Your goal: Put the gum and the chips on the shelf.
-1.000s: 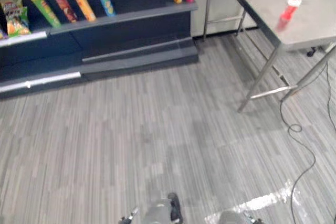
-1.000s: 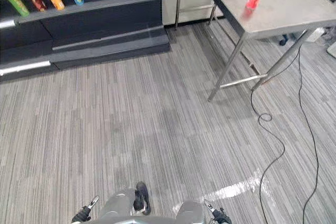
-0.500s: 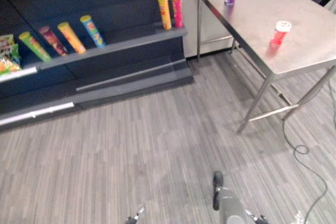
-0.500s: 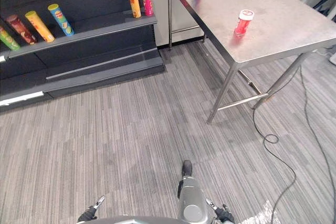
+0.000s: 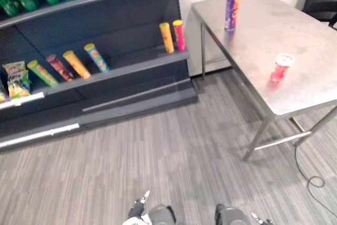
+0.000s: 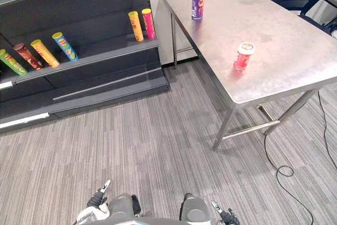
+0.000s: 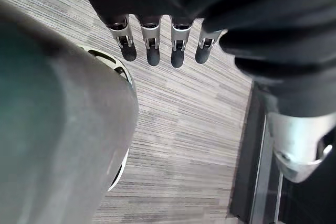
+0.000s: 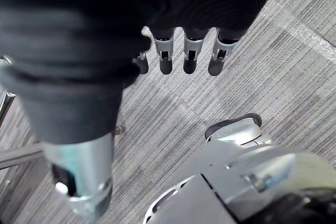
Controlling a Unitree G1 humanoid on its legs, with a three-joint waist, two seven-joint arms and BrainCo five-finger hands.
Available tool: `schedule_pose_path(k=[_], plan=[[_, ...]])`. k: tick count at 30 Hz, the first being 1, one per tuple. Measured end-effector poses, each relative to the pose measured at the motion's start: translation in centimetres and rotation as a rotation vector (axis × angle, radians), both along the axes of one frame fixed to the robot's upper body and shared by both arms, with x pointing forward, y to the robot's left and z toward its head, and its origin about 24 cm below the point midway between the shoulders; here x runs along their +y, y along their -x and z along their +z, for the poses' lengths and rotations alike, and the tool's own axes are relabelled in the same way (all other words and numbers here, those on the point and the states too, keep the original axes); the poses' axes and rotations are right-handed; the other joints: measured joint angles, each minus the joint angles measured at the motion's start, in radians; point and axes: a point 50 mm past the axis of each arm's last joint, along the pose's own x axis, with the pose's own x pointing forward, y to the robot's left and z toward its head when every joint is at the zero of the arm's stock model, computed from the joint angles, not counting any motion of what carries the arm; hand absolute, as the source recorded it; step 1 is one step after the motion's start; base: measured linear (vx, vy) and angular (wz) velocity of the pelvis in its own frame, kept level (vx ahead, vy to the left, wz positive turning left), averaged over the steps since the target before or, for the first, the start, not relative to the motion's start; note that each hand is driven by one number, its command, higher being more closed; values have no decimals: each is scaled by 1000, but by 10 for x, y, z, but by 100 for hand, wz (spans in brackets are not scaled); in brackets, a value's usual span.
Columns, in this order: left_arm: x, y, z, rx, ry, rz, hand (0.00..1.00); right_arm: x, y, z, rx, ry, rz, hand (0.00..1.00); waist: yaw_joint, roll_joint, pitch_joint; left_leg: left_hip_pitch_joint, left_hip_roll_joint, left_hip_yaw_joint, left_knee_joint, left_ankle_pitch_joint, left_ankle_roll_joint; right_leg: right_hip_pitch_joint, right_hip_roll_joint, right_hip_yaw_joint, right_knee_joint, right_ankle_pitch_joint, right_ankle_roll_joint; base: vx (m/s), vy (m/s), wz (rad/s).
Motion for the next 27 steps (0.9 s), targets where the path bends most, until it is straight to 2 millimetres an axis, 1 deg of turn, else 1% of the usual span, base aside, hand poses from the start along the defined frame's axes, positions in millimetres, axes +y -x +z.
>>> schedule_pose_path(k=[1,3,4,5,6,7,8,9,10,11,12,13,14,15,16,17,18,19,20,21,22,23,24,25,26,27], plan=[[0,0,0,2,0,-4,0,0,5,-1,7,-2,-23,0,-1,-1,0,12,-36,-39,-229,17,7,14,-9,3,-3,-13,19,266,198,-20],[-1,1,0,3,2,-2,0,0,8,-1,13,-2,-32,0,0,0,1,24,-59,-81,-370,38,3,22,-17,17,-1,-27,37,270,269,-22],[-2,3,-2,13,7,-2,0,-1,9,-1,15,2,-31,0,-1,9,0,23,-69,-138,-471,48,-8,31,-21,41,-2,-43,63,301,337,-34],[-2,4,-2,21,8,-1,0,-2,10,-1,17,4,-29,0,0,11,0,23,-70,-134,-461,76,-17,35,-24,54,-2,-50,73,405,442,-49],[-3,4,-3,21,11,-3,0,-3,9,0,19,8,-16,0,3,17,-8,22,-92,-128,-430,96,-16,50,-38,88,-18,-56,83,301,328,-40],[-3,5,-3,24,9,-3,0,-2,8,-1,20,7,-7,0,2,10,-11,21,-105,-123,-420,95,-16,57,-50,103,-34,-55,85,376,407,-52],[0,6,-3,30,3,-5,0,0,6,-1,18,2,15,0,1,-8,-24,22,-136,-99,-409,84,1,66,-77,134,-54,-52,88,351,378,-36],[3,6,-3,37,-9,-27,0,4,4,-2,15,-10,19,0,-3,-26,-36,23,-177,-93,-410,68,27,65,-112,150,-61,-49,93,408,418,-23],[3,6,-3,38,-15,-44,0,5,5,-2,15,-14,18,0,-4,-32,-40,25,-193,-88,-410,60,39,65,-125,158,-60,-47,94,418,371,6],[5,5,-2,38,-23,-70,0,7,6,-3,19,-22,13,0,-4,-43,-47,28,-225,-80,-403,40,68,42,-150,181,-14,-27,121,423,332,0],[7,4,-2,37,-29,-81,0,6,5,-2,17,-24,21,0,3,-44,-47,43,-237,-64,-400,19,84,-24,-160,225,119,-13,148,353,247,-7],[8,5,-2,42,-32,-81,0,7,4,-3,16,-26,23,0,3,-46,-46,62,-243,-54,-405,14,85,-57,-164,240,205,-4,146,339,204,-20],[9,7,-3,53,-34,-88,0,9,1,-3,17,-30,30,0,-3,-50,-47,114,-253,-42,-413,-2,101,-109,-176,246,358,47,136,349,164,-16],[6,11,-4,72,-32,-109,0,9,-1,-3,12,-26,36,0,-10,-48,-47,171,-256,-36,-415,-14,121,-129,-185,231,466,120,134,359,146,-17],[6,12,-5,81,-35,-122,0,9,-1,-2,11,-24,35,0,-10,-48,-47,202,-255,-26,-420,-21,131,-136,-189,226,515,140,130,361,99,-24],[6,12,-5,84,-42,-145,0,10,-3,-2,9,-26,39,0,-9,-44,-44,255,-253,-16,-444,-32,142,-157,-196,183,602,120,117,332,44,-22],[4,12,-5,89,-43,-170,0,9,-9,-1,-2,-23,56,0,-15,-42,-42,310,-248,-14,-484,-31,141,-169,-199,101,644,69,98,319,19,-17],[3,13,-5,91,-42,-177,0,9,-10,-1,-3,-19,69,0,-22,-40,-42,332,-244,-12,-503,-31,141,-174,-199,54,650,43,94,297,-15,-11],[2,14,-6,97,-38,-177,0,9,-14,0,-13,-14,82,0,-26,-39,-41,363,-231,-1,-526,-29,137,-186,-197,-28,635,5,91,285,-50,-19],[2,16,-6,105,-34,-173,0,9,-16,1,-23,-11,88,0,-25,-38,-40,387,-219,12,-540,-28,135,-196,-192,-83,594,-16,85,330,-101,-26],[2,17,-7,111,-34,-173,0,10,-17,1,-25,-14,98,0,-27,-38,-40,404,-203,23,-541,-28,135,-194,-180,-134,493,-18,82,267,-118,-26],[2,18,-7,112,-34,-176,0,11,-17,1,-25,-15,102,0,-27,-38,-40,413,-196,37,-544,-27,134,-193,-177,-158,428,-15,86,264,-155,-25],[2,17,-7,112,-38,-190,0,11,-16,1,-25,-17,103,0,-26,-44,-42,430,-196,42,-553,-28,120,-183,-170,-190,268,33,91,268,-183,-29],[6,17,-6,107,-39,-172,0,16,-14,-1,-20,-29,110,0,-25,-70,-43,459,-211,58,-575,-31,82,-168,-170,-222,137,146,58,275,-197,-37],[4,17,-7,108,-32,-162,0,13,-13,-1,-15,-25,112,0,-25,-56,-42,474,-201,65,-588,-39,65,-149,-156,-239,115,127,31,241,-197,-50],[-4,18,-8,112,-14,-173,0,6,-18,2,-24,-6,127,0,-26,-22,-41,478,-177,92,-607,-36,44,-142,-124,-265,91,124,25,156,-133,-41]])
